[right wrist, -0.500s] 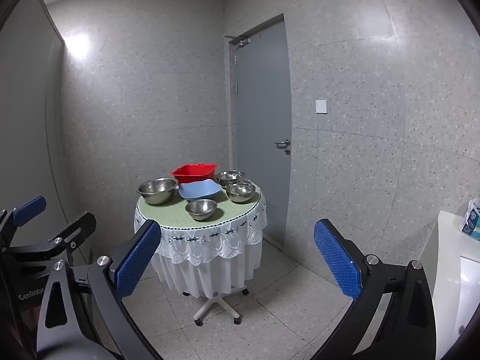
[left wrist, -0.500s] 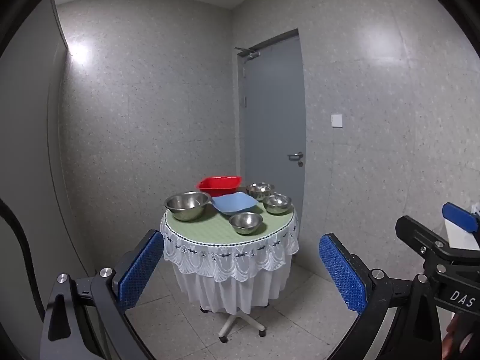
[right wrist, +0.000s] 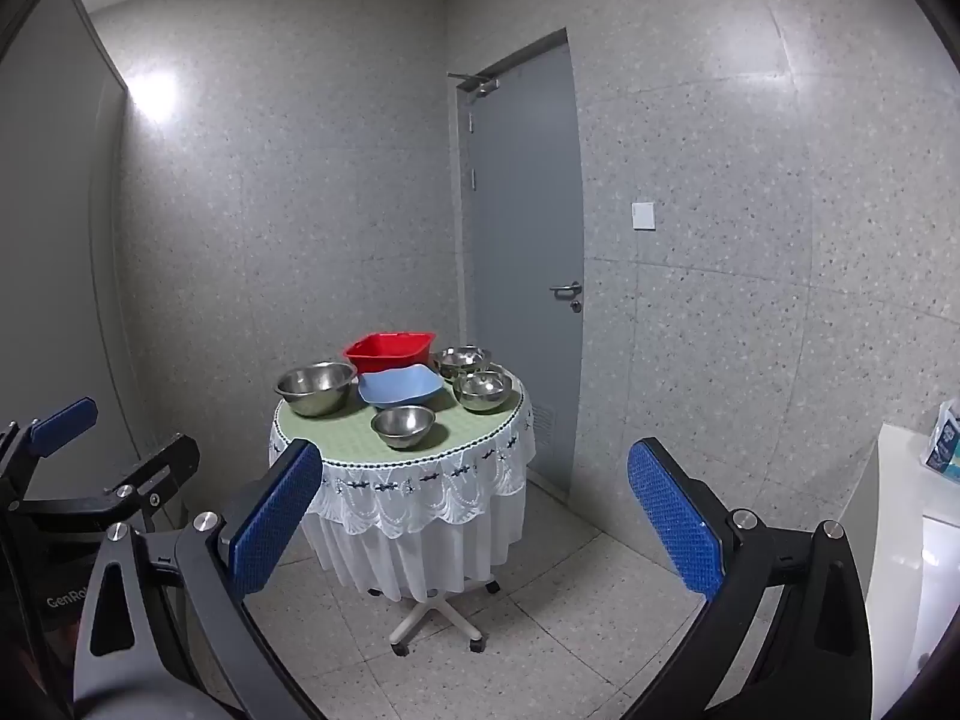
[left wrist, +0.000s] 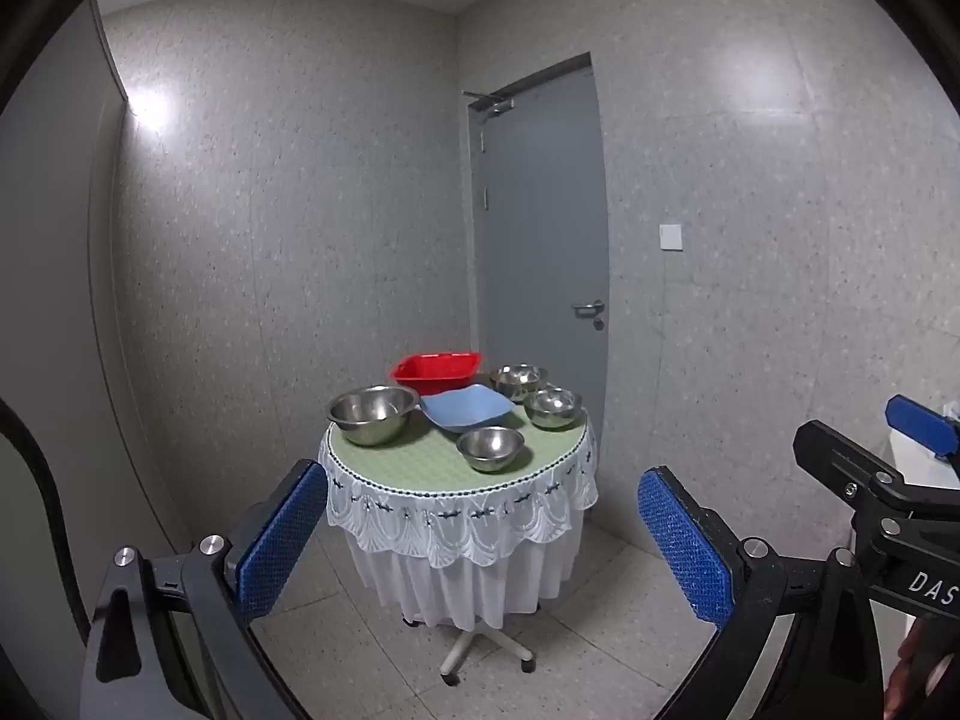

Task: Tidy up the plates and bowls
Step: 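Move both tools toward the table with the dishes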

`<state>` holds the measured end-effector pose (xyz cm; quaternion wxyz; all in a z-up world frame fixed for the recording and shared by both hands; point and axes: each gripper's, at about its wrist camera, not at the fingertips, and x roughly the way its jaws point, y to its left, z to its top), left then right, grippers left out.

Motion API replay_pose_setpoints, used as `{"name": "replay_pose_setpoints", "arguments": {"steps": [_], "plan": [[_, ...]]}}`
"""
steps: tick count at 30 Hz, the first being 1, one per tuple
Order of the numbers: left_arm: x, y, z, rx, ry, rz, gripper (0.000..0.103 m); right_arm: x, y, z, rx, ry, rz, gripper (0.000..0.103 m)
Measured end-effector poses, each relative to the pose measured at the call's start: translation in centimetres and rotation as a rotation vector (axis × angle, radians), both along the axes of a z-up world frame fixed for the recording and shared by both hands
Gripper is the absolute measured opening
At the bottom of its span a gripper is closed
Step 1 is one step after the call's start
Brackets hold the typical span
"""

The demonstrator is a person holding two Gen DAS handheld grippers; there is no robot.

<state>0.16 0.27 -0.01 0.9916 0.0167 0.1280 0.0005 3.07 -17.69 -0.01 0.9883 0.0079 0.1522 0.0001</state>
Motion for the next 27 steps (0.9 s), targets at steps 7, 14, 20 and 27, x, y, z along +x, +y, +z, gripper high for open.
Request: {"name": "replay_pose_setpoints", "arguments": {"steps": [7, 14, 20, 27], "plan": [[1.3, -0.4, -0.5, 0.005, 0.012, 0.001, 0.102, 0.6, 0.1, 0.0, 0.003, 0.005, 0.002, 0.103], [1.6, -0.2, -0.5, 0.002, 0.016, 0.002, 0.102, 0.9, -0.2, 0.3, 0.003, 0.011, 0.002, 0.103], [1.7, -0.1, 0.0, 0.002, 0.021, 0.001, 0.102, 1.2, 0.0, 0.2, 0.002, 0.014, 0.001, 0.103], [1.7, -0.3, 0.2, 0.001, 0.021, 0.003, 0.102, 1.4, 0.1, 0.3, -0.003, 0.013, 0.004, 0.103]]}}
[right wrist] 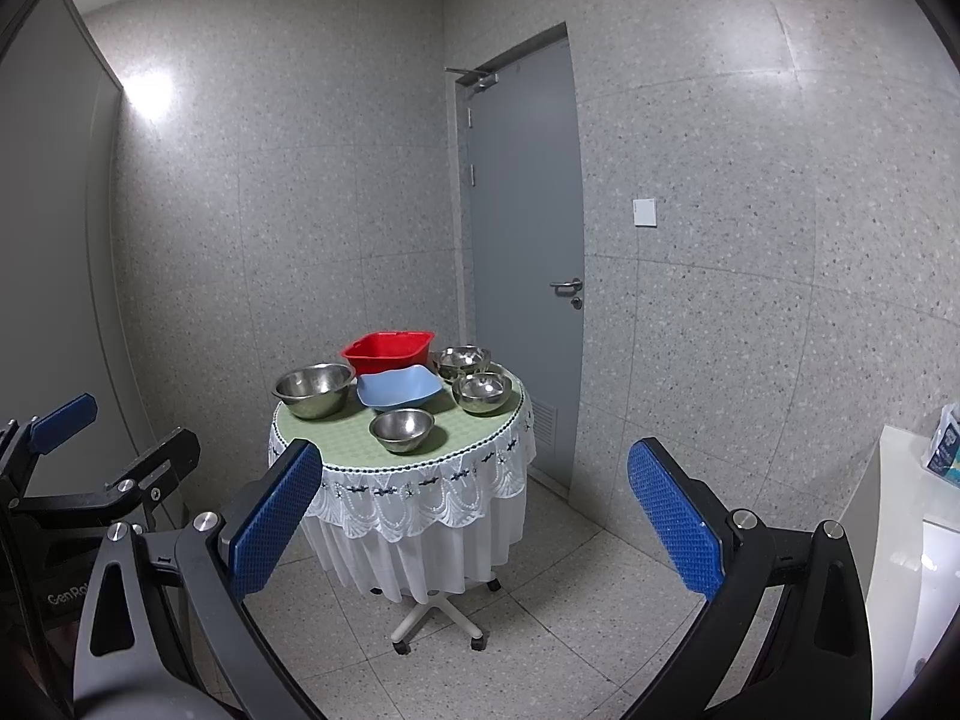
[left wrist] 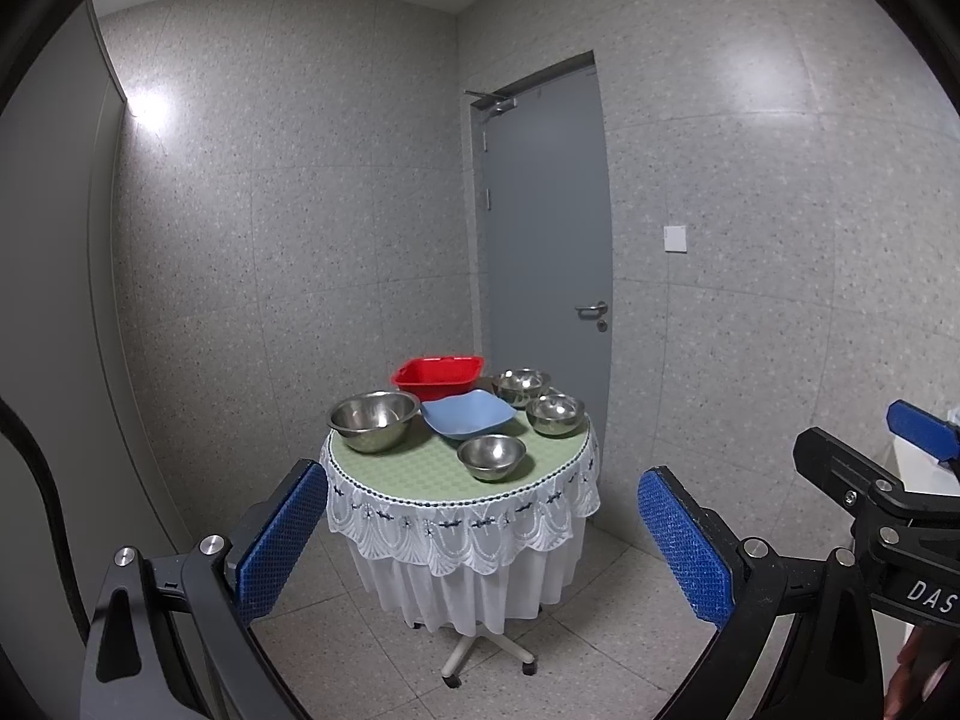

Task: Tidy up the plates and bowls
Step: 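Move both tools toward the table with the dishes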

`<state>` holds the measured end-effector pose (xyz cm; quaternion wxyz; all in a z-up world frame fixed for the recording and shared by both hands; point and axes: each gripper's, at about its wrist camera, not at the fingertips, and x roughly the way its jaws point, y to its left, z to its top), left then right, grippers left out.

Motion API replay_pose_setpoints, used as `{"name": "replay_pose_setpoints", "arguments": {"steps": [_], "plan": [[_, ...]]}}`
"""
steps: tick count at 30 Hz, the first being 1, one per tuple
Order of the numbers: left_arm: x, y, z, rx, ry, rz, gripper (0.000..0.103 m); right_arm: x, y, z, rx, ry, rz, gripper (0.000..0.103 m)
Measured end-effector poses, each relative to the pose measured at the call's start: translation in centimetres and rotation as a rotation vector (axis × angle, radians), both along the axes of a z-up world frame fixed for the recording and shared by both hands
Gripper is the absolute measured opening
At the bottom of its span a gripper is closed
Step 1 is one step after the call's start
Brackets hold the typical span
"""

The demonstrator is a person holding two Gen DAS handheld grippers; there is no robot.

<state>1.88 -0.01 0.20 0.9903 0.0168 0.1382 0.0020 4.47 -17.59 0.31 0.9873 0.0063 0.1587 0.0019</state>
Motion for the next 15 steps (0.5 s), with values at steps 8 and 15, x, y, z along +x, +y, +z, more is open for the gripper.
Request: {"name": "replay_pose_setpoints", "arguments": {"steps": [8, 15], "plan": [[0.1, -0.4, 0.1, 0.000, -0.003, 0.027, 0.102, 1.1, 0.0, 0.3, -0.005, 0.006, 0.017, 0.103], [0.1, -0.9, 0.0, -0.012, 0.001, 0.060, 0.102, 2.2, -0.2, 0.5, -0.011, 0.011, 0.046, 0.103]]}}
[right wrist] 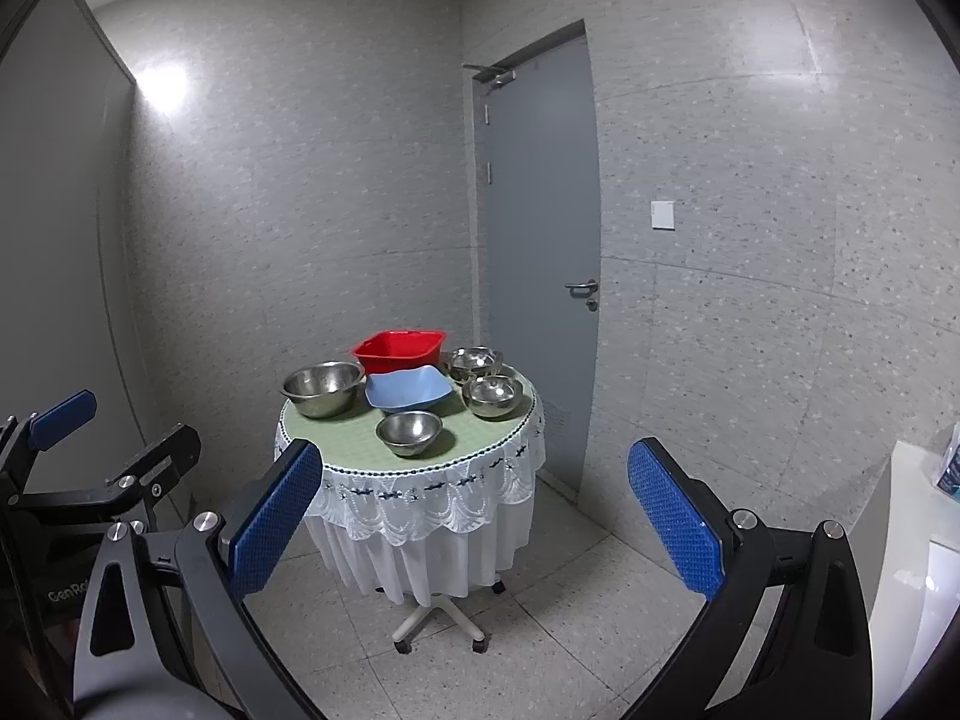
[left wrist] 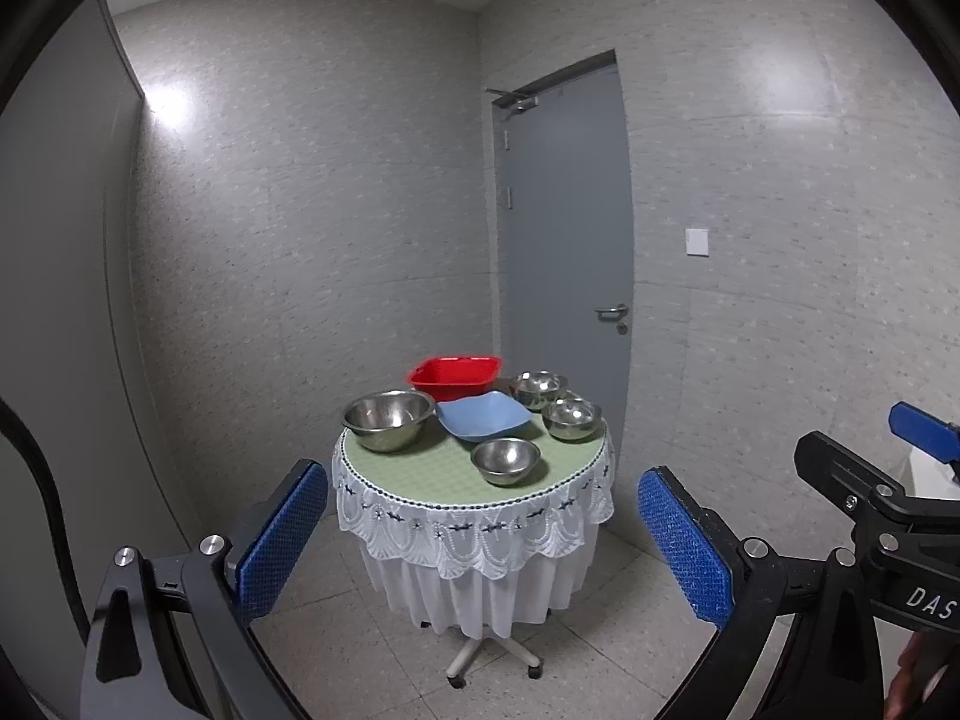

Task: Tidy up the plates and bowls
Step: 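Move both tools toward the table with the dishes, then grasp the rim of the large steel bowl with the right tool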

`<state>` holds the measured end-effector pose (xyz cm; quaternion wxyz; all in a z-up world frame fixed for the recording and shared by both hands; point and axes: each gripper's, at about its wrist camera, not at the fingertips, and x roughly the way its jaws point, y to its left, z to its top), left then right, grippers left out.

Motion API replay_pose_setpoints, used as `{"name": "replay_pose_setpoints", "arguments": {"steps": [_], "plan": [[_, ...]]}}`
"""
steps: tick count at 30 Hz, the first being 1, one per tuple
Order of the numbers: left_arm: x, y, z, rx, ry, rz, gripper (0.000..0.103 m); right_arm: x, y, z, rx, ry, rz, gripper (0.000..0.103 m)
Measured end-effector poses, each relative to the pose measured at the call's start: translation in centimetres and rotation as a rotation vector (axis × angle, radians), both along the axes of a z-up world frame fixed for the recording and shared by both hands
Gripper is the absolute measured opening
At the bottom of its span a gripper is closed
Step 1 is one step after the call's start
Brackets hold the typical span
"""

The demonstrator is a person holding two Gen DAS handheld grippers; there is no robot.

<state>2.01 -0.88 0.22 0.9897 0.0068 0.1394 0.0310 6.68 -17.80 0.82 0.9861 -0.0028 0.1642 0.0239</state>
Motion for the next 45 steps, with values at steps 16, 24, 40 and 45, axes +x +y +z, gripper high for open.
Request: {"name": "replay_pose_setpoints", "arguments": {"steps": [16, 24, 40, 45], "plan": [[6.2, 2.1, 0.7, 0.006, 0.019, 0.006, 0.102, 4.6, 1.8, -0.7, 0.014, 0.006, 0.018, 0.103], [13.7, 6.7, 1.1, 0.015, 0.025, -0.025, 0.102, 10.2, 4.3, -0.8, 0.027, 0.014, -0.004, 0.103], [26.8, 13.8, 0.5, -0.005, 0.064, -0.065, 0.102, 20.2, 9.1, -1.4, 0.035, 0.062, -0.036, 0.103], [30.8, 13.7, 0.4, -0.021, 0.087, -0.054, 0.102, 23.6, 9.0, -2.2, 0.036, 0.095, -0.031, 0.103]]}}
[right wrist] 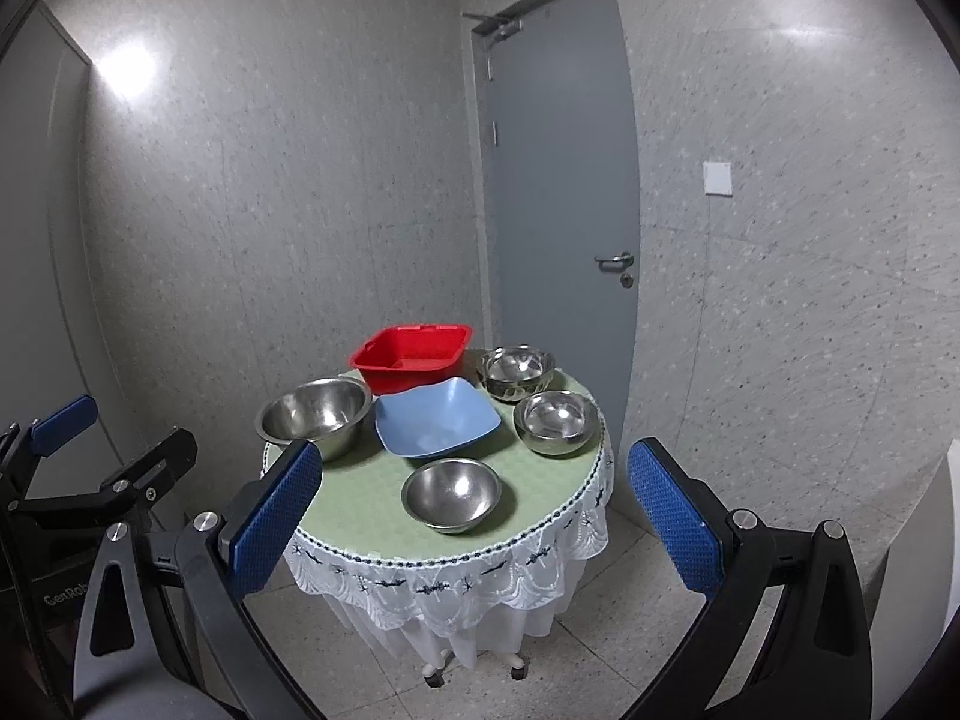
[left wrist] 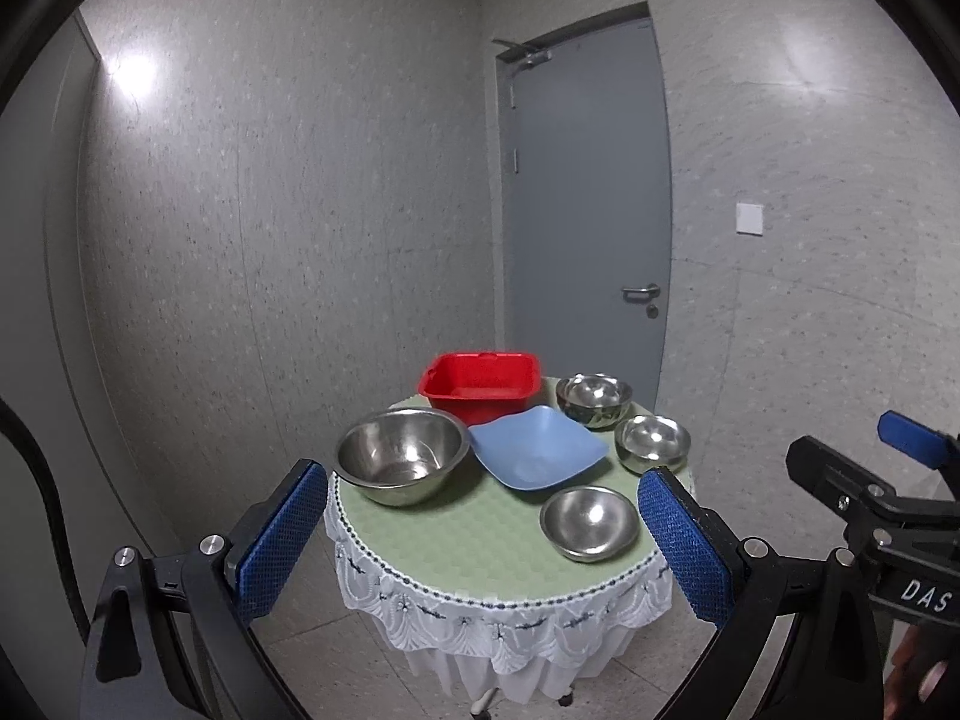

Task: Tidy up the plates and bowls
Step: 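Grasp the rim of the large steel bowl with the right tool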

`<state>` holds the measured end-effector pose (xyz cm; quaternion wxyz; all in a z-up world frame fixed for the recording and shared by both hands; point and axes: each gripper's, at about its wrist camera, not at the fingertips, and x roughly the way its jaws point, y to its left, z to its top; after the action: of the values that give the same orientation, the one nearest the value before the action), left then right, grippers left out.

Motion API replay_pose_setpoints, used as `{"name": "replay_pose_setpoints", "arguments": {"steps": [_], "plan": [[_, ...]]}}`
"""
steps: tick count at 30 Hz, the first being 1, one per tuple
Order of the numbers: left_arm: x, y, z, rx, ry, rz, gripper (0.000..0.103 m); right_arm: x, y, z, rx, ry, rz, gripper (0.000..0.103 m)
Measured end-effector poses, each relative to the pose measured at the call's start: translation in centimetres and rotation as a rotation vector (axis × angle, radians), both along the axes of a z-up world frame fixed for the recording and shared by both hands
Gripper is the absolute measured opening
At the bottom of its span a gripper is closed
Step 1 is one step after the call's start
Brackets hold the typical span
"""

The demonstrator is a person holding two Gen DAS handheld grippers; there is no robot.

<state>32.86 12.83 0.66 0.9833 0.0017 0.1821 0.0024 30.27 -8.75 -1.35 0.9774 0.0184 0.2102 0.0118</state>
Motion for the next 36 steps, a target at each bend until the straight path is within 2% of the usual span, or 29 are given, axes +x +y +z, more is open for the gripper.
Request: {"name": "replay_pose_setpoints", "arguments": {"steps": [6, 11, 14, 19, 26, 33, 36], "plan": [[6.9, -1.0, -0.2, -0.006, 0.031, 0.037, 0.102, 5.6, -0.7, -1.4, -0.003, 0.033, 0.041, 0.103], [12.5, -1.6, 0.2, -0.013, 0.058, 0.093, 0.102, 12.5, -1.5, -2.3, 0.024, 0.087, 0.113, 0.103], [15.3, -1.3, 0.0, -0.026, 0.066, 0.140, 0.102, 15.5, -1.0, -2.9, 0.032, 0.119, 0.161, 0.103], [19.8, -0.3, -0.6, -0.022, 0.116, 0.159, 0.102, 20.0, 0.4, -4.1, 0.038, 0.151, 0.202, 0.103], [27.8, 4.0, -2.7, -0.020, 0.180, 0.152, 0.102, 25.4, 3.6, -6.1, 0.039, 0.210, 0.190, 0.103], [38.1, 11.8, -5.4, 0.008, 0.260, 0.071, 0.102, 31.5, 9.0, -9.1, 0.044, 0.288, 0.120, 0.103], [42.5, 15.3, -7.0, 0.022, 0.328, 0.039, 0.102, 33.8, 11.4, -10.6, 0.036, 0.321, 0.080, 0.103]]}}
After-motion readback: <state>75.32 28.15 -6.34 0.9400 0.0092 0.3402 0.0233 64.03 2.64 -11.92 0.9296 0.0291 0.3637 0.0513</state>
